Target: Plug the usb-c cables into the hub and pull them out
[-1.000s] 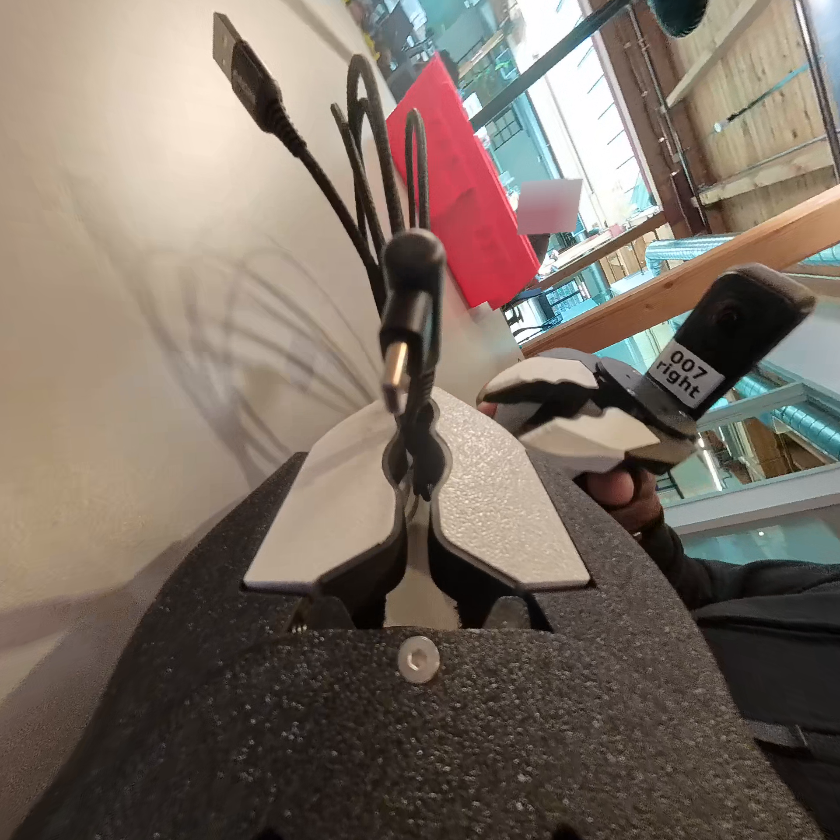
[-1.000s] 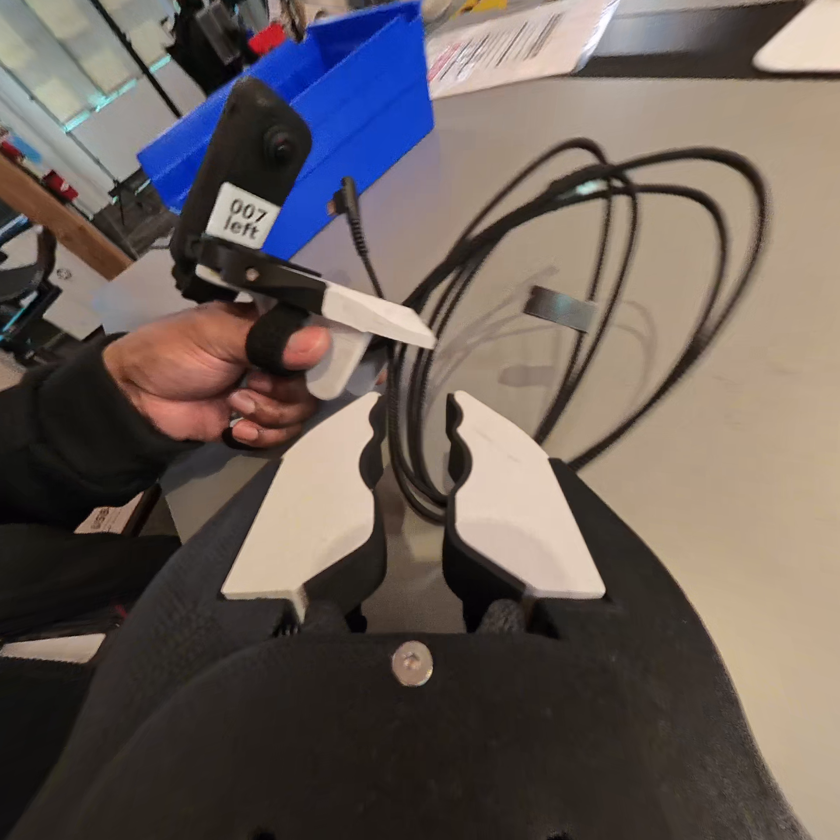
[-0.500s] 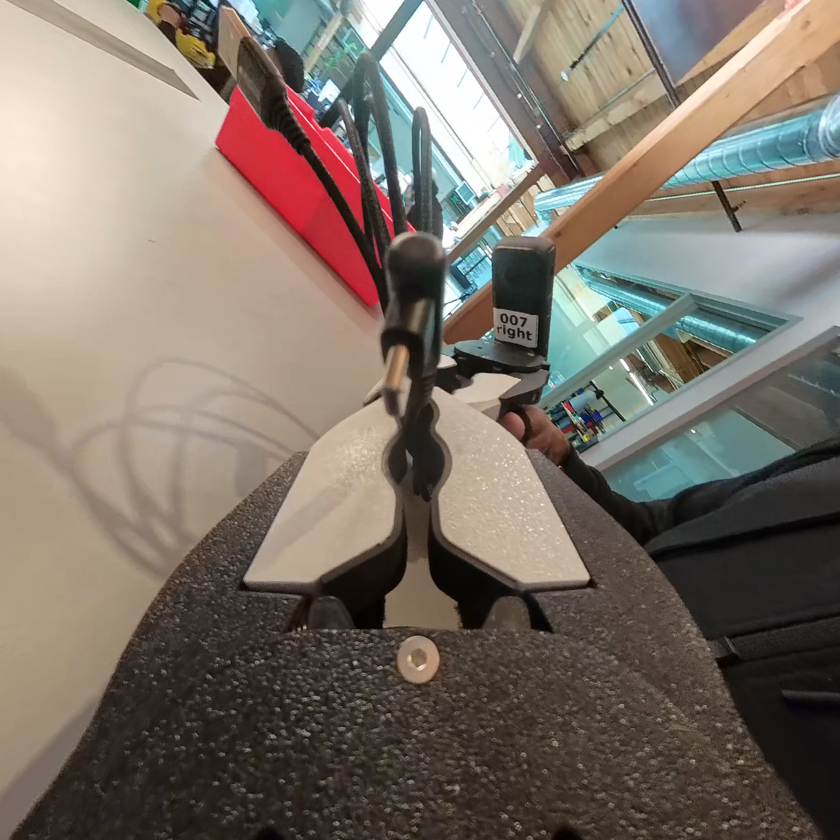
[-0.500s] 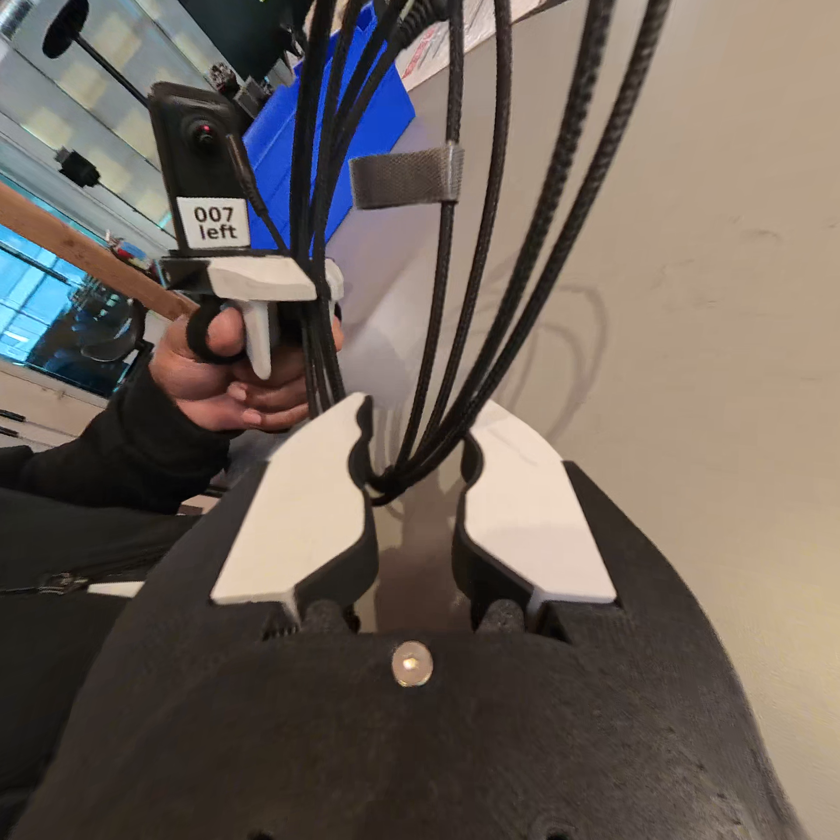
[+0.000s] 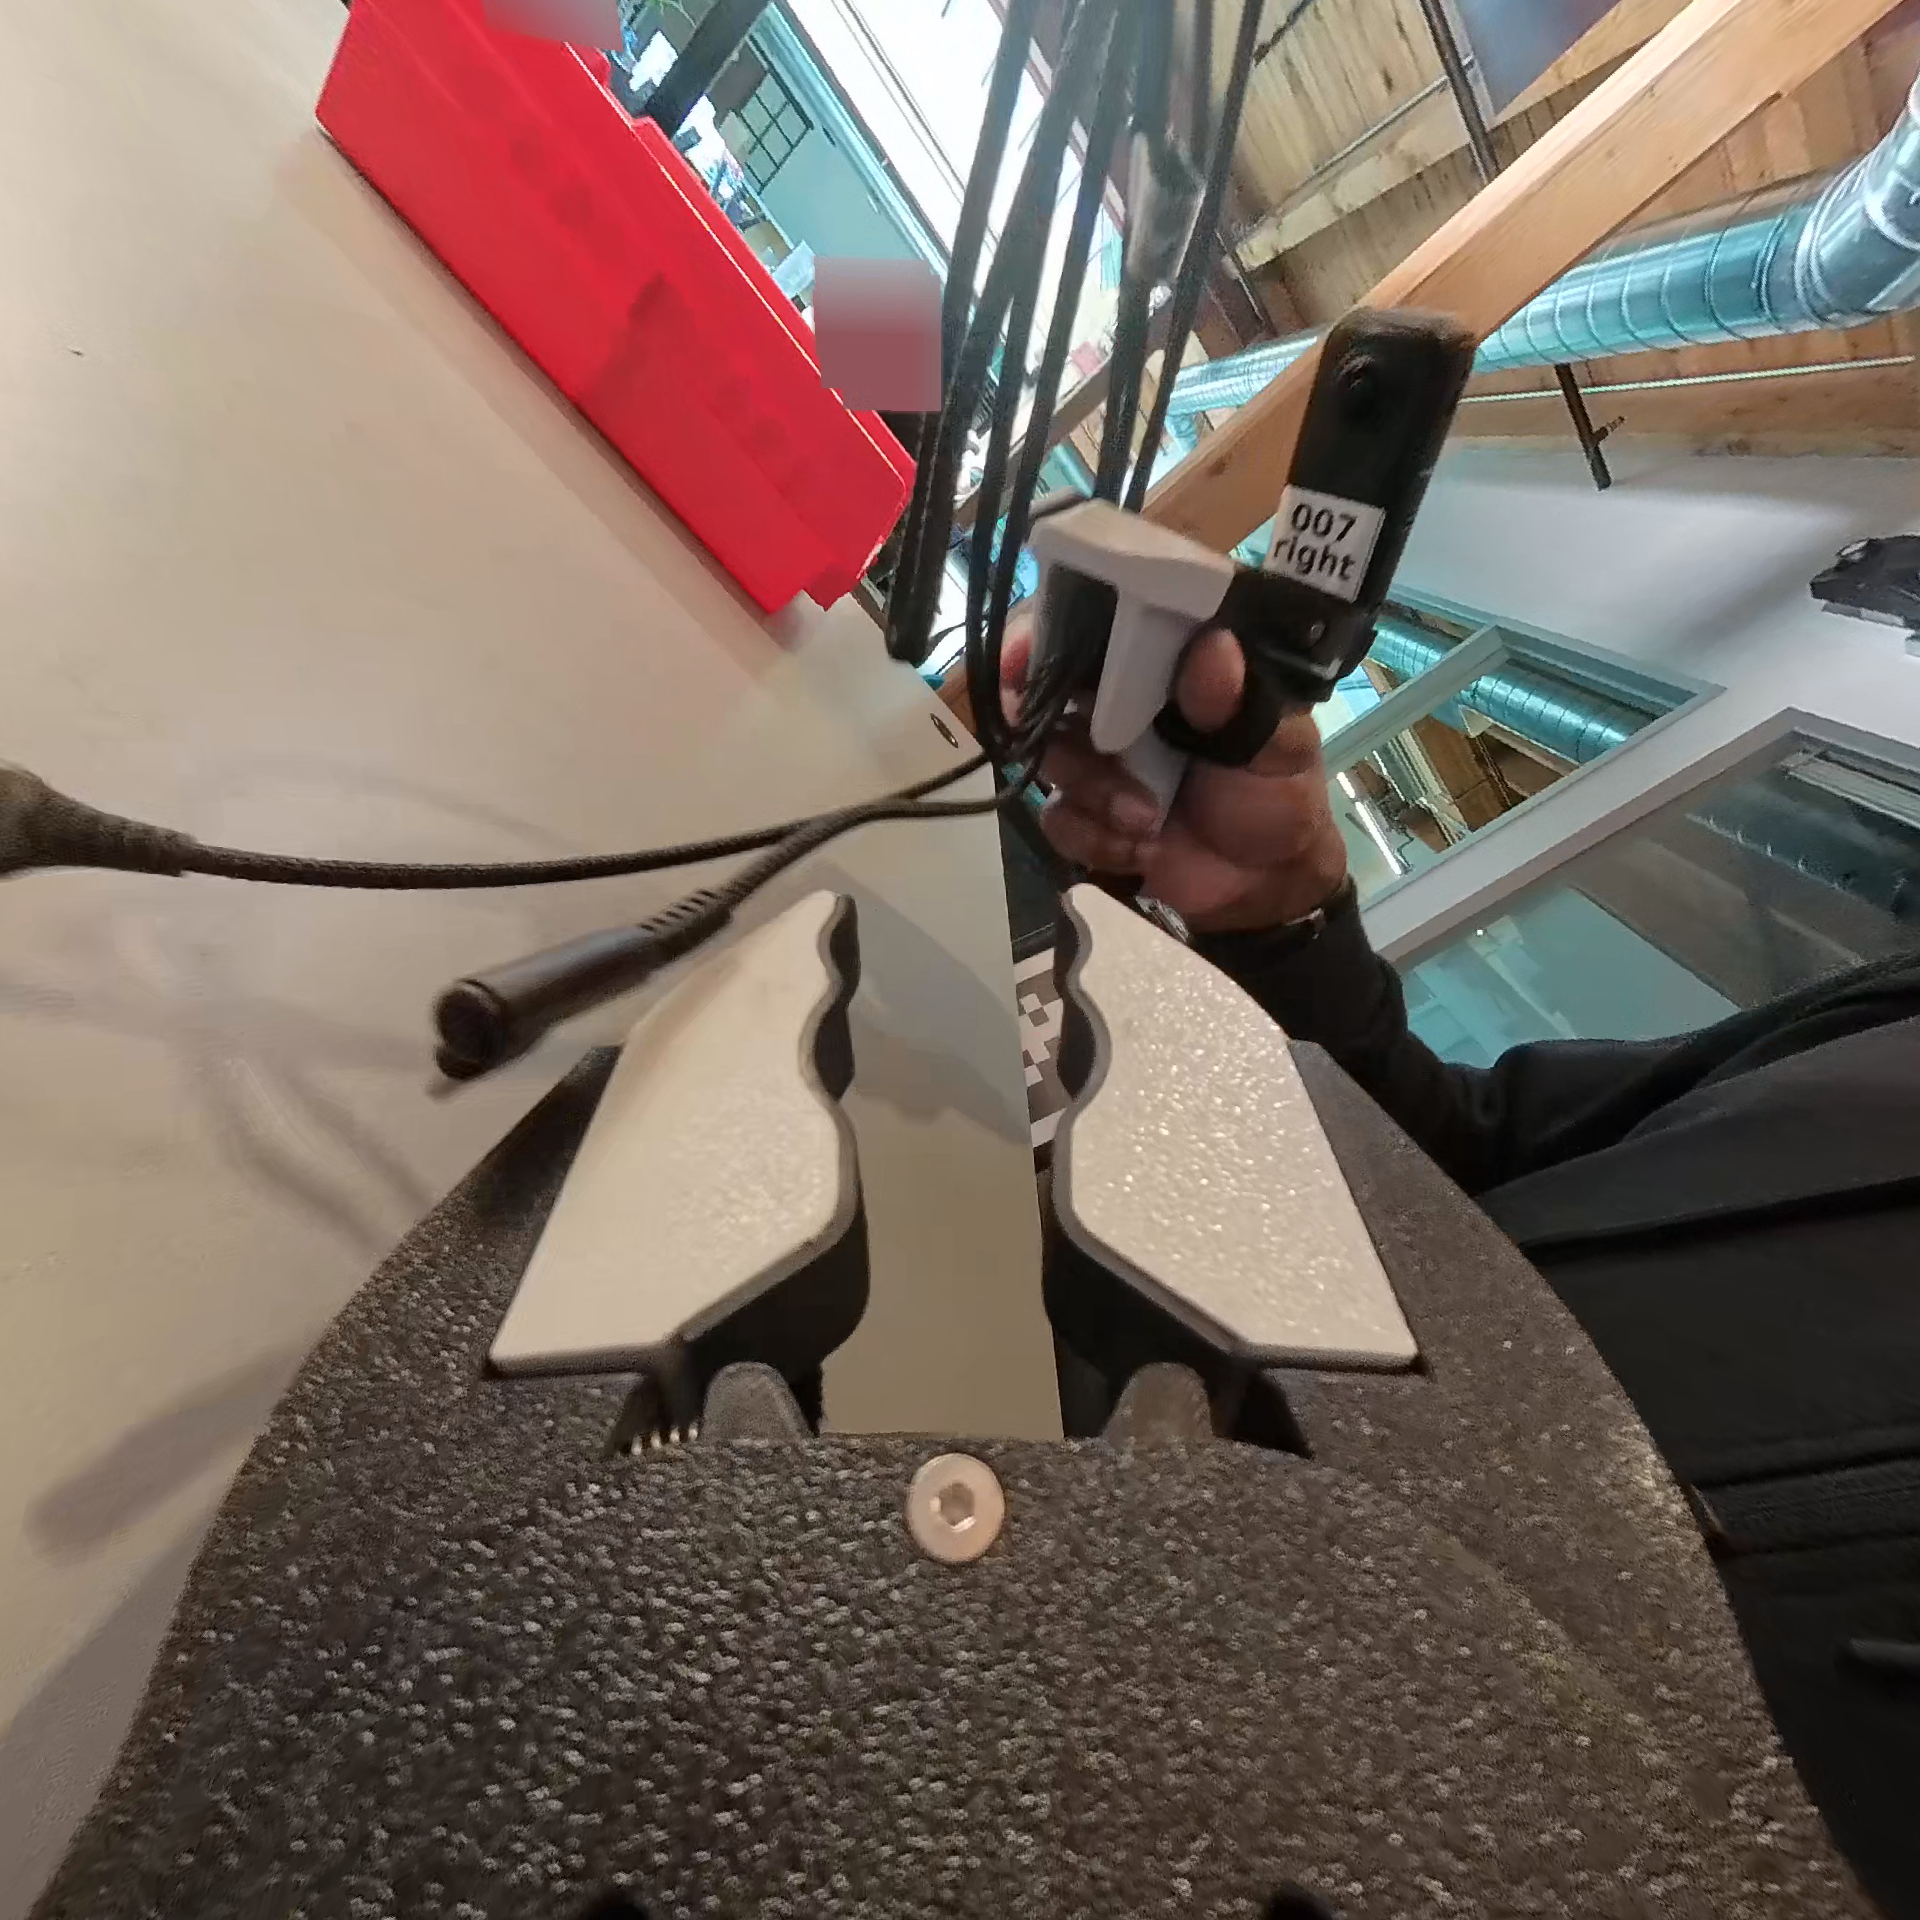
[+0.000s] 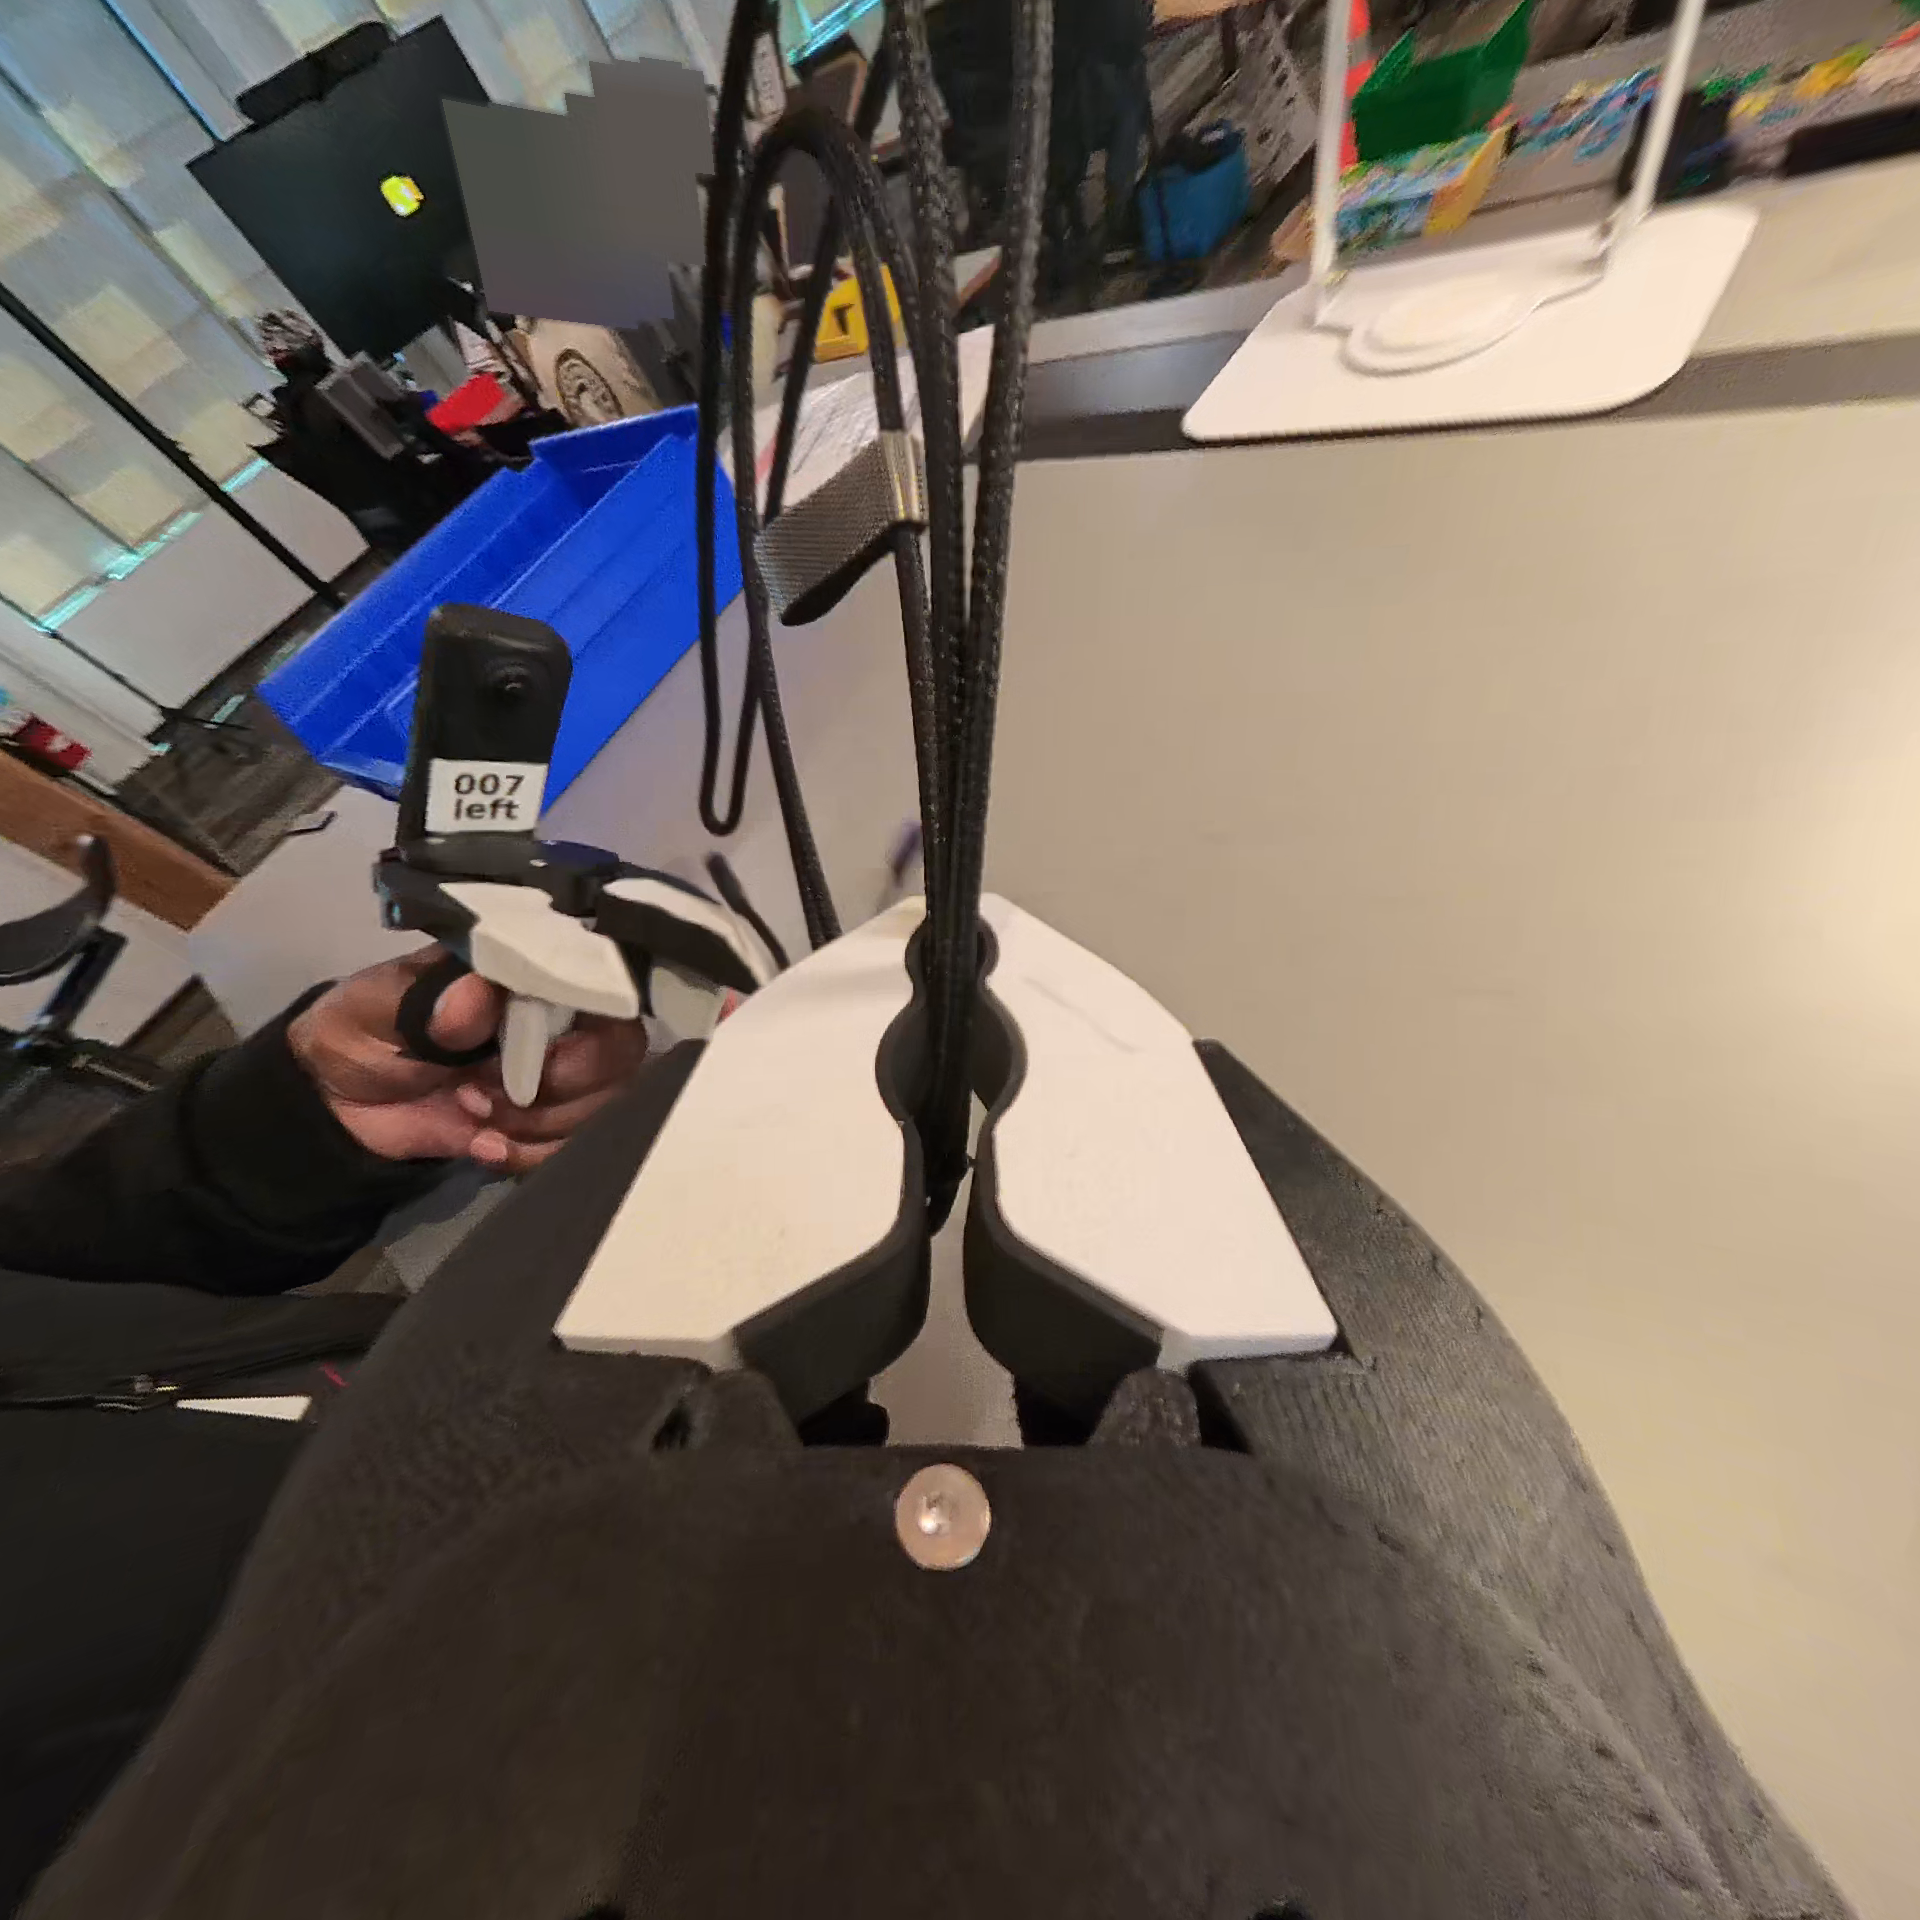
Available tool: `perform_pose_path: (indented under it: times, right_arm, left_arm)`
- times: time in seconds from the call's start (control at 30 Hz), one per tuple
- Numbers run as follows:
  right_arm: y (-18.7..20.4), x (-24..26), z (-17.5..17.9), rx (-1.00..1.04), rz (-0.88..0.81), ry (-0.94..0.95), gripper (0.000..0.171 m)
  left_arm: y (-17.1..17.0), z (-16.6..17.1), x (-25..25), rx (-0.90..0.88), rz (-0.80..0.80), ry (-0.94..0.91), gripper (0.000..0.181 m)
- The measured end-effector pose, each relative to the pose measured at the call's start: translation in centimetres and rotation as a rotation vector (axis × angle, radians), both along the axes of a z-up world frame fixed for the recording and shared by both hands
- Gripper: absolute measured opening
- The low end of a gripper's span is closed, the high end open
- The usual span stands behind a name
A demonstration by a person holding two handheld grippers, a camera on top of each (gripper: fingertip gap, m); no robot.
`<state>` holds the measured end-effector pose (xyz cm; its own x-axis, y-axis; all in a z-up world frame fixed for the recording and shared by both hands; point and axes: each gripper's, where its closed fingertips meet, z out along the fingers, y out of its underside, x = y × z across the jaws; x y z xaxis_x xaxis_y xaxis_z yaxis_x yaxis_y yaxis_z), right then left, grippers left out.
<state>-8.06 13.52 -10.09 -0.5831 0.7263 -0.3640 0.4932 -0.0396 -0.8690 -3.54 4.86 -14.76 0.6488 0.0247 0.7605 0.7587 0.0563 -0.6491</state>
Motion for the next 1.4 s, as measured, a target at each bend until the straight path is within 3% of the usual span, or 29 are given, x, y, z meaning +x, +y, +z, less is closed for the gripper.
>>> perform_pose_path:
  times: [0.23, 0.53, 0.67, 0.77, 0.93, 1.03, 1.27, 1.4]
  right_arm:
    - [8.4, -0.9, 7.0, 0.164, -0.130, 0.155, 0.000]
    - [21.7, -3.0, 19.8, 0.312, -0.326, 0.433, 0.000]
    - [28.3, -4.7, 21.7, 0.299, -0.421, 0.494, 0.001]
    - [32.4, -6.6, 18.3, 0.284, -0.409, 0.403, 0.001]
    - [36.5, -7.7, 5.8, 0.350, -0.222, 0.007, 0.001]
    - [38.5, -7.0, 0.5, 0.495, -0.121, -0.132, 0.001]
    - [39.9, -8.1, -3.8, 0.911, 0.095, -0.144, 0.001]
    - [39.2, -8.7, -5.5, 1.048, 0.252, -0.161, 0.002]
  left_arm:
    - [2.1, -0.4, 0.5, -0.028, -0.064, 0.009, 0.039]
    - [2.8, -1.2, -0.3, -0.068, -0.048, -0.016, 0.038]
    - [2.6, -1.5, -1.0, -0.071, -0.008, -0.038, 0.038]
    - [2.6, -1.8, -1.5, -0.090, 0.020, -0.050, 0.038]
    - [2.6, -2.5, -2.1, -0.151, 0.077, -0.045, 0.038]
    - [2.7, -3.1, -2.5, -0.190, 0.107, -0.054, 0.038]
    - [3.0, -4.4, -3.2, -0.273, 0.135, -0.091, 0.038]
    - [2.8, -4.6, -3.6, -0.292, 0.178, -0.086, 0.038]
